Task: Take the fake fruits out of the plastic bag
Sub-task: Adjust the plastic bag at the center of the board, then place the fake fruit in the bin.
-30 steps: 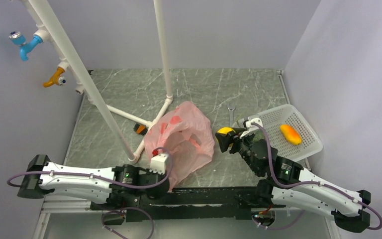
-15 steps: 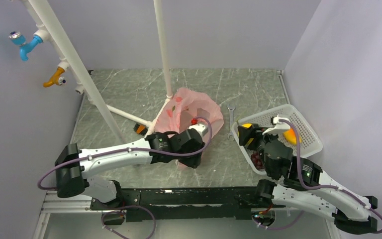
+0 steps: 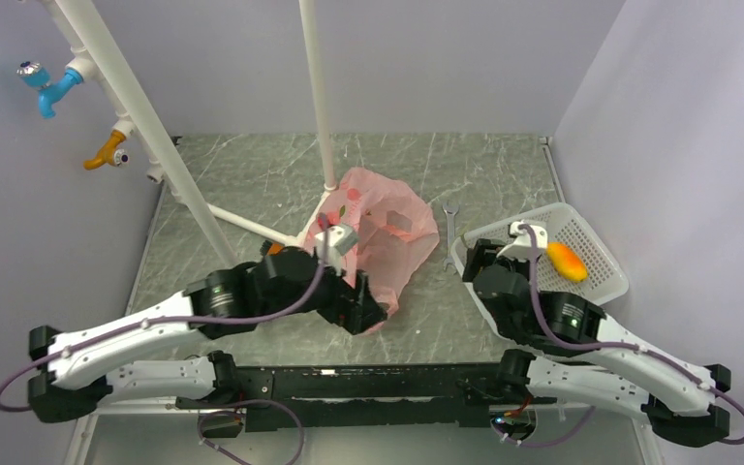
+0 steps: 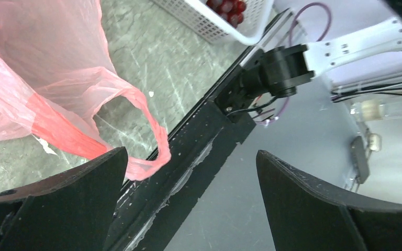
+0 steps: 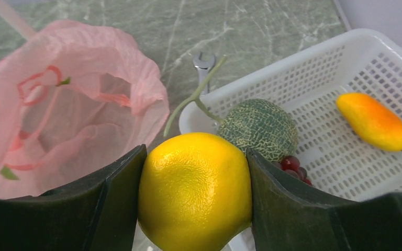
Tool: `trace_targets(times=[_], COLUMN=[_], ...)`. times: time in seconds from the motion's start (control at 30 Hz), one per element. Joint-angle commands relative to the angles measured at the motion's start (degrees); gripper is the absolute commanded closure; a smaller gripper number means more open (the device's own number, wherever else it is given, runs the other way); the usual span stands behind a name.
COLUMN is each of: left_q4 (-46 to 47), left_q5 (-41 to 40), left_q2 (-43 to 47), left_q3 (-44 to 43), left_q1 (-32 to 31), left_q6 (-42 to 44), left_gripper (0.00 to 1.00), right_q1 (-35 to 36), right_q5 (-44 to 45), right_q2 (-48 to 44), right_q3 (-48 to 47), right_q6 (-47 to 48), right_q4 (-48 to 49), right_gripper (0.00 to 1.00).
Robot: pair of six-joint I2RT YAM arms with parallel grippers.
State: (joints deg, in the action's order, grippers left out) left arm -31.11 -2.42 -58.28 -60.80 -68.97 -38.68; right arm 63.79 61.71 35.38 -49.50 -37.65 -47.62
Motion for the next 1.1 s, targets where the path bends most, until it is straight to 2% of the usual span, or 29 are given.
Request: trace_targets(times=[0.0, 0.07, 0.17, 0.23, 0.4, 0.53, 0.67, 0.83, 0.97, 1.07], left_q4=[3.9, 5.9, 7.4, 8.0, 8.1, 6.3, 8.9, 8.3, 7.0, 5.7], left_q5=[-0.6, -1.1, -1.3, -1.1, 1.0, 0.7, 2.8, 2.8, 3.0, 3.3], left_q2=[10.0, 15.0, 20.7, 23.5, 27.7, 29.4, 30.4, 30.4, 29.3, 28.3], left_q3=[7.0, 10.4, 16.0, 18.1, 20.0, 20.1, 20.6, 19.7, 18.1, 16.3], left_q1=[0.2, 0.2, 0.1, 0.1, 0.1, 0.1, 0.1, 0.1, 0.1, 0.1], left_q6=[-3.0, -5.0, -8.1, -9.7, -10.0, -10.2, -9.0, -8.1, -6.6, -5.1], left_gripper=[0.01, 0.01, 0.01, 0.01, 0.01, 0.01, 0.01, 0.01, 0.01, 0.01], right_q1=[-3.5, -10.8, -27.2, -35.0, -44.5, -49.4, -52.6, -53.5, -53.5, -53.4], right_q5=[5.7, 2.6, -13.7, -19.6, -20.4, -27.2, -30.7, -28.4, -28.6, -27.8], right_q2=[6.6, 9.1, 8.9, 7.5, 9.4, 11.2, 12.9, 14.3, 13.1, 10.7], right_q3=[-4.7, -4.0, -1.0, 0.6, 1.6, 3.6, 5.5, 7.2, 7.5, 7.9], right_q6=[-10.0, -6.9, 3.4, 5.7, 3.5, 2.2, 2.6, 3.8, 4.3, 4.7], right_q4=[-10.2, -7.0, 3.0, 6.1, 4.6, 6.2, 7.8, 10.2, 10.7, 11.1], right_gripper=[0.79, 0.79, 0.84, 0.85, 0.80, 0.72, 0.59, 0.28, 0.08, 0.01])
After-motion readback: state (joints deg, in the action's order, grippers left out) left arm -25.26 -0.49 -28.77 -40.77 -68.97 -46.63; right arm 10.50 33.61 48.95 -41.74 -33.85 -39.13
